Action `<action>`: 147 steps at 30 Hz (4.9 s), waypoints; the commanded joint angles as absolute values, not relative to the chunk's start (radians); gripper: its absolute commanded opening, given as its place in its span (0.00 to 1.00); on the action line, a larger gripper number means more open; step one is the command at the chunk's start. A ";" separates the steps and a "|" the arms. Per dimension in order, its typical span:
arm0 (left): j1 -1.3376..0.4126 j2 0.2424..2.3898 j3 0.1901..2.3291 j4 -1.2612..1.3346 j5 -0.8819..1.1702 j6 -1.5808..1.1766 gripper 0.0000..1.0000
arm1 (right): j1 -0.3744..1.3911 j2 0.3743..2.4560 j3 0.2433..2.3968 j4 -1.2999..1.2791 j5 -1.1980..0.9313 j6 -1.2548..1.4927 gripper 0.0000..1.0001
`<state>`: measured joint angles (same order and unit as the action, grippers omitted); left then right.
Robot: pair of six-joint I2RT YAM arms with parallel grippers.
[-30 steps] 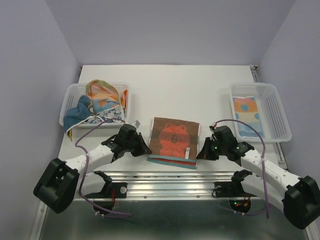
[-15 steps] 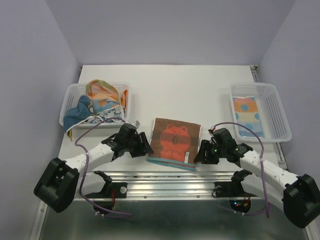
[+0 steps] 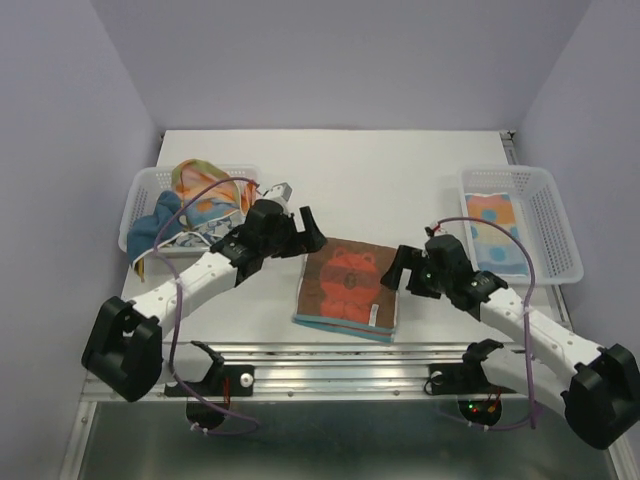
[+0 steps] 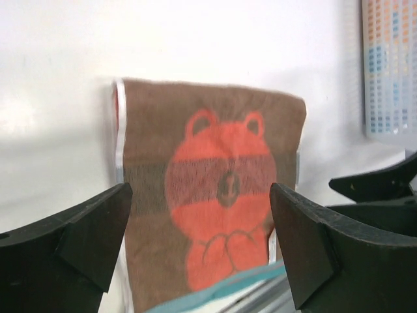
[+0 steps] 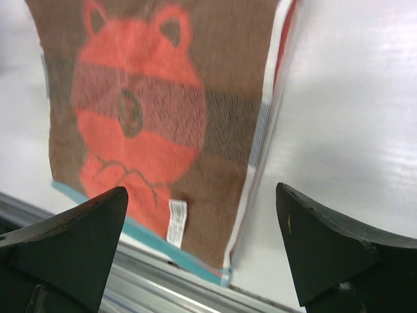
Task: Fold and stack the towels
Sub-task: Fold the towel, then neatly place the folded towel into the bin
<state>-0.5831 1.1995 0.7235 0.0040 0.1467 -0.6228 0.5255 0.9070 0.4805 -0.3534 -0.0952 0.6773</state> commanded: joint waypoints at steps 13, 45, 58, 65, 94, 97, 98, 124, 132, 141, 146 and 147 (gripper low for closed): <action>-0.514 1.725 1.089 0.075 0.137 -0.462 0.72 | 0.460 1.373 0.790 -0.167 0.340 0.632 0.90; -0.505 1.842 1.092 0.100 0.130 -0.477 0.00 | 0.387 1.575 0.805 -0.014 0.176 0.574 0.02; -0.503 1.634 0.953 0.221 0.152 -0.514 0.00 | 0.387 1.405 0.767 -0.023 0.060 0.525 0.01; -0.505 1.524 0.842 0.264 0.184 -0.543 0.00 | 0.388 1.268 0.700 -0.032 -0.060 0.534 0.01; -0.549 0.873 0.218 0.293 0.301 -0.756 0.00 | 0.440 0.779 0.374 -0.337 -0.558 0.629 0.01; -0.549 0.861 0.196 0.279 0.293 -0.762 0.00 | 0.439 0.798 0.330 -0.315 -0.563 0.643 0.01; -0.549 0.862 0.190 0.279 0.295 -0.762 0.00 | 0.439 0.802 0.304 -0.305 -0.568 0.647 0.01; -0.551 0.799 0.288 0.072 0.183 -0.712 0.99 | 0.466 0.920 0.426 -0.330 -0.261 0.650 0.77; -0.551 0.807 0.276 0.087 0.169 -0.703 0.99 | 0.563 1.092 0.439 -0.249 -0.164 0.678 0.68; -0.551 0.799 0.271 0.086 0.166 -0.698 0.99 | 0.644 1.204 0.483 -0.265 -0.006 0.700 0.13; -0.549 0.804 0.287 0.086 0.152 -0.693 0.99 | 0.643 1.233 0.547 -0.259 0.144 0.606 0.01; -0.551 0.804 0.288 0.089 0.149 -0.693 0.99 | 0.643 1.232 0.564 -0.246 0.175 0.573 0.01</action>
<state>-0.5484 0.8104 0.2493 0.0696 0.1707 -0.7147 0.6415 1.2140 0.4873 -0.2569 -0.0326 0.6838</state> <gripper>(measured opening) 0.986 0.032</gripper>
